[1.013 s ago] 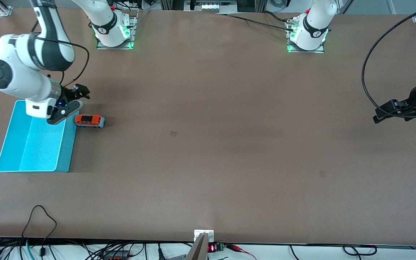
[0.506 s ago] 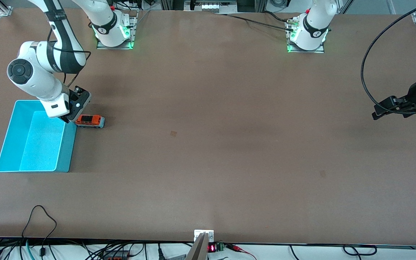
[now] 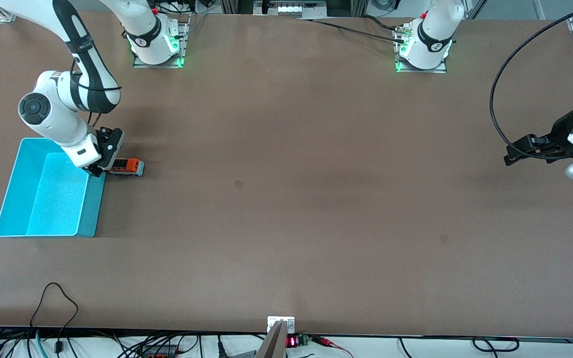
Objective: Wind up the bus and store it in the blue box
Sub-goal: 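Close the right gripper on the orange bus beside the box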
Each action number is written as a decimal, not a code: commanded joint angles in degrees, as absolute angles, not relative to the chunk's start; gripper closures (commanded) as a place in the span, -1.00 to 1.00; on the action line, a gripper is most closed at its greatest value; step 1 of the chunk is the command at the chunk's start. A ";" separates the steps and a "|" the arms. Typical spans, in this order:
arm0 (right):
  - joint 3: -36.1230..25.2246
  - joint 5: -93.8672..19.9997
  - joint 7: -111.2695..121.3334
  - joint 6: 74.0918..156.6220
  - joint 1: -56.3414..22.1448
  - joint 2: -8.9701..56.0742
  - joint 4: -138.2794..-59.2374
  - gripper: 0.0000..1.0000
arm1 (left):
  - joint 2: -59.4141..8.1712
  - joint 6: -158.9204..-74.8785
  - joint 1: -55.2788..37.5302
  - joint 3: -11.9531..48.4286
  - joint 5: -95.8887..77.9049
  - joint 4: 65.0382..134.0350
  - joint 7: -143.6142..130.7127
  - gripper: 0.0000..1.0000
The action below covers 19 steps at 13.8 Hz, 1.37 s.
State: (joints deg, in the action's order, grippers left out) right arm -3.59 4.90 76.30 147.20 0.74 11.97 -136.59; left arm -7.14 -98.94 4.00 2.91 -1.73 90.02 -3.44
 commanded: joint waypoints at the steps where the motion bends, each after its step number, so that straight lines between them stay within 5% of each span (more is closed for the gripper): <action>1: -3.16 5.54 77.08 149.41 0.97 12.91 -136.76 -1.00 | -6.42 -97.13 4.57 3.08 -1.58 88.34 -2.64 -1.00; 6: -1.85 5.36 76.82 154.68 0.97 17.48 -136.41 -0.97 | -6.33 -95.27 4.31 3.34 -0.88 87.45 -2.02 -1.00; 8: -0.89 5.36 76.64 154.78 0.97 17.93 -136.06 -0.29 | -6.24 -94.40 4.66 3.16 0.00 87.71 -2.02 -1.00; 9: -0.18 5.36 76.29 154.43 0.97 17.93 -135.71 0.30 | -6.24 -93.52 4.75 3.08 -0.09 87.71 -2.02 -1.00; 10: -0.09 5.19 76.03 154.42 0.79 17.93 -135.62 0.69 | -6.24 -93.43 4.83 3.16 -0.09 87.71 -2.02 -1.00; 12: 0.09 5.19 74.54 154.42 0.70 18.02 -135.09 1.00 | -6.15 -93.43 4.75 3.16 -0.17 87.54 -2.02 -1.00; 16: 0.96 4.57 66.47 149.63 0.44 17.49 -131.07 1.00 | -6.15 -93.43 4.83 3.16 -0.53 87.63 -2.02 -1.00; 19: 2.20 -0.95 57.07 124.71 -0.08 17.93 -113.53 1.00 | -6.15 -93.52 4.66 3.16 -0.53 87.54 -2.02 -1.00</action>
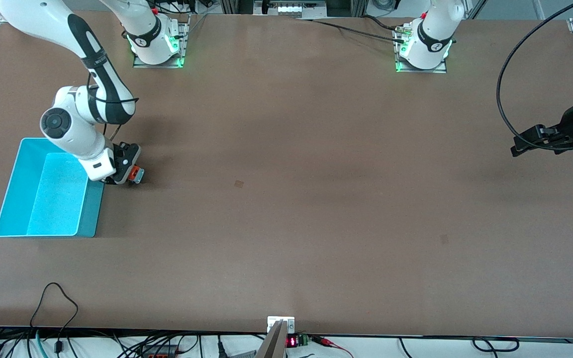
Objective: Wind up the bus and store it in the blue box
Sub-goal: 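Lift the bus with the right gripper and lower it into the box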
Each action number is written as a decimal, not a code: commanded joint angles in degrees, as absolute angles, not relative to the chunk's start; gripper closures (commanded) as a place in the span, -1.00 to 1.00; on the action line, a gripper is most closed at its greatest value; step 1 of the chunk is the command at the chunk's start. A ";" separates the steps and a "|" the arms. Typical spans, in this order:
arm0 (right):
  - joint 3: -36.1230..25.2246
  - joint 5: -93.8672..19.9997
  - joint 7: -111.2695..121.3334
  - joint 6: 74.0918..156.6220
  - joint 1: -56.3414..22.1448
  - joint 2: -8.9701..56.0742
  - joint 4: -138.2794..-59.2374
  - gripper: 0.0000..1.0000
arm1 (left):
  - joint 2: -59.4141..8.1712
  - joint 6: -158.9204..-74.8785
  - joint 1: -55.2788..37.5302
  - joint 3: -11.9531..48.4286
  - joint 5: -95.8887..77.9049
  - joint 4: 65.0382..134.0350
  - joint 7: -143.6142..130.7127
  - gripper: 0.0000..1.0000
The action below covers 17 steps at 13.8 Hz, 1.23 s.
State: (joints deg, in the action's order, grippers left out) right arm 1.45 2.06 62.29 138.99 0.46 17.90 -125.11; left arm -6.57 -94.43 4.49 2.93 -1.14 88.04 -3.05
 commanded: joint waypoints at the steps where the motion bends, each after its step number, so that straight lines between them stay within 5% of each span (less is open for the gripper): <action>1: 2.20 -0.97 53.65 118.45 -0.09 18.02 -108.51 1.00 | -6.07 -93.52 4.66 3.16 -0.53 87.54 -2.02 -1.00; 7: 0.97 -0.97 43.68 114.52 8.68 17.93 -102.04 1.00 | -6.06 -93.25 4.92 3.16 -0.70 87.71 -2.02 -1.00; 17: -0.79 -0.35 31.65 124.27 16.26 24.69 -101.51 1.00 | -6.24 -93.34 5.01 2.99 -0.70 87.71 -2.11 -1.00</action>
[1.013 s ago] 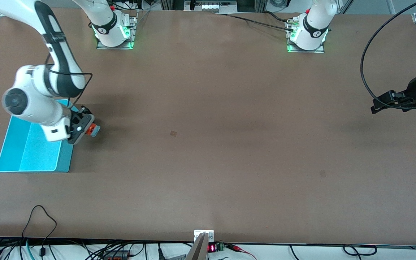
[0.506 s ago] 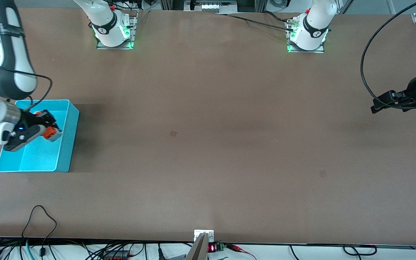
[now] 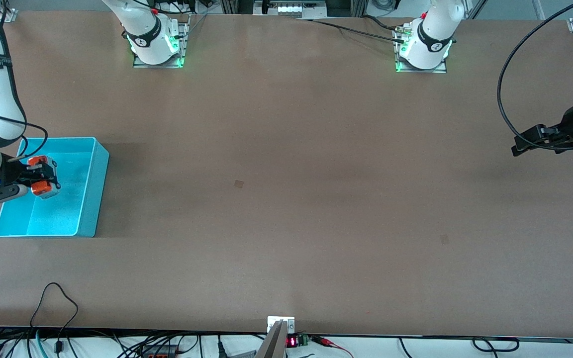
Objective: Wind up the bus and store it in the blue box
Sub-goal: 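Lift the bus with the right gripper and lower it into the box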
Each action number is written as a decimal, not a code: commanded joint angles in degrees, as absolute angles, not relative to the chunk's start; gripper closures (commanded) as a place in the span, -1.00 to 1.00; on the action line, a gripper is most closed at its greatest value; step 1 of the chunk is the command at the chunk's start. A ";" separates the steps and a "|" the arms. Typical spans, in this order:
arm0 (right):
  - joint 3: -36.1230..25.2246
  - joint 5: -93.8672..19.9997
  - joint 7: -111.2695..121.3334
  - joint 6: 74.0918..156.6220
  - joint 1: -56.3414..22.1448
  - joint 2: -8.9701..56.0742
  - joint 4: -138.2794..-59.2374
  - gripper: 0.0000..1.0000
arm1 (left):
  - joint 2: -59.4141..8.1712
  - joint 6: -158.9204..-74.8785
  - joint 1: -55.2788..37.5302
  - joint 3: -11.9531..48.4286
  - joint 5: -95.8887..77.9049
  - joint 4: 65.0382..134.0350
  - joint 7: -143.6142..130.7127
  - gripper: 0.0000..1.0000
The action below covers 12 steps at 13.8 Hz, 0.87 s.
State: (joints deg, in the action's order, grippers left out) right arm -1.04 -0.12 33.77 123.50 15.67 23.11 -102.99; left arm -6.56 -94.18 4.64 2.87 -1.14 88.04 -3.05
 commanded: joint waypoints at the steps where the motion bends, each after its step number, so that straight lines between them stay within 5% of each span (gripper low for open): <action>1: -0.88 -0.18 29.99 124.45 16.17 25.13 -101.43 1.00 | -6.15 -93.17 5.01 2.99 -0.70 87.71 -2.20 -1.00; 12: -3.16 0.35 22.06 132.26 15.82 31.73 -104.58 0.99 | -6.15 -92.82 5.36 3.16 -0.70 87.71 -2.64 -1.00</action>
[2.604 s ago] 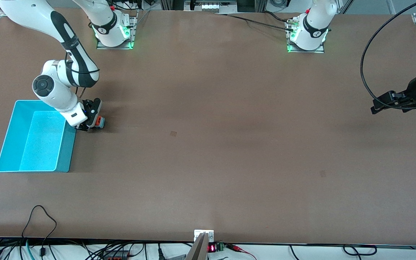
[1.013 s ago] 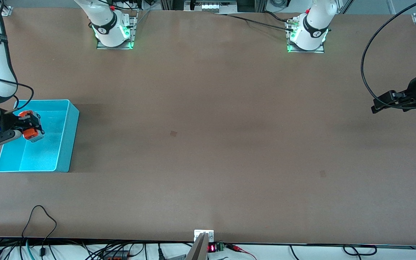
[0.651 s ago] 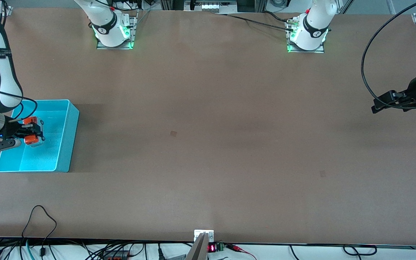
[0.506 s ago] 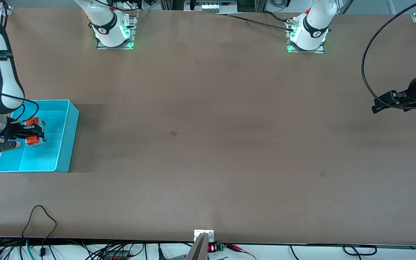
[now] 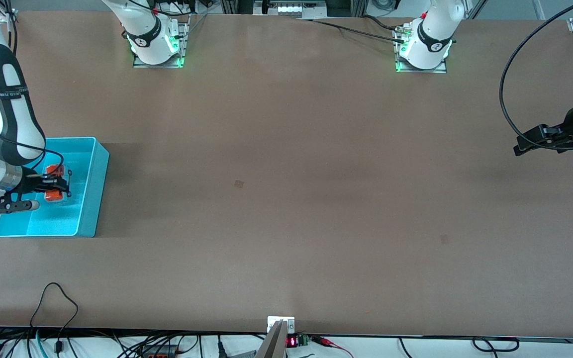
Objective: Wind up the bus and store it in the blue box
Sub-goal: 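Open the right gripper to release the bus inside the box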
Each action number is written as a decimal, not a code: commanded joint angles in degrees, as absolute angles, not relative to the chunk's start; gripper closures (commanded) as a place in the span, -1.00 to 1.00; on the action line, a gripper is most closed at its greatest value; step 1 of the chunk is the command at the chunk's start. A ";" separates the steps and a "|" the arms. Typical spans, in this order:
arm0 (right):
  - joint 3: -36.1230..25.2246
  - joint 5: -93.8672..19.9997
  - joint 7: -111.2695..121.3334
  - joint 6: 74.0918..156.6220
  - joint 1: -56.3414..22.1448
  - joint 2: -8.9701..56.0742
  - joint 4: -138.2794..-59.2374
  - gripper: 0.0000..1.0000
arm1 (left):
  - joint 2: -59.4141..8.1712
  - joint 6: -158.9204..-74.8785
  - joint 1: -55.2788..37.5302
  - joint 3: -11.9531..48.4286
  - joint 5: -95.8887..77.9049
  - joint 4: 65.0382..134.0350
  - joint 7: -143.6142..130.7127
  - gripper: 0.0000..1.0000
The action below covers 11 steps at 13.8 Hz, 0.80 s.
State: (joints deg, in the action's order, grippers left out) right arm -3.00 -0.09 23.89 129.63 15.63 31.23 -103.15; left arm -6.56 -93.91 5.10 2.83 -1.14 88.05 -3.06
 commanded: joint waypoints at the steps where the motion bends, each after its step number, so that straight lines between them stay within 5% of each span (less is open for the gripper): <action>1: -3.43 0.35 22.06 132.62 15.82 31.73 -105.11 0.99 | -6.07 -91.16 5.10 3.25 -0.79 87.37 -2.64 -1.00; 3: -4.04 0.35 20.93 132.63 15.91 31.73 -106.43 0.97 | -6.06 -90.44 4.66 3.43 -0.88 87.19 -2.72 -1.00; 5: -4.75 0.35 20.83 133.24 15.91 31.38 -108.01 0.73 | -5.98 -90.27 4.57 3.43 -0.88 86.93 -2.72 -1.00; 6: -4.75 0.35 20.83 133.24 16.00 31.29 -108.37 0.28 | -5.98 -90.26 4.57 3.43 -1.05 86.92 -2.72 -1.00; 8: -4.75 0.35 20.83 133.24 16.00 31.20 -108.37 -0.99 | -5.98 -90.26 4.66 3.25 -2.28 86.92 -2.72 -1.00; 11: -4.66 0.70 24.60 132.02 15.74 27.01 -107.93 -1.00 | -6.06 -90.18 4.75 3.17 -2.46 86.92 -2.72 -1.00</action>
State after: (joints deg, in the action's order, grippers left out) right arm -4.97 0.15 22.89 132.53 15.70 31.56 -106.71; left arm -6.35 -91.48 4.52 3.24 -1.40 87.78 -3.09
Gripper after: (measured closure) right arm 0.048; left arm 0.000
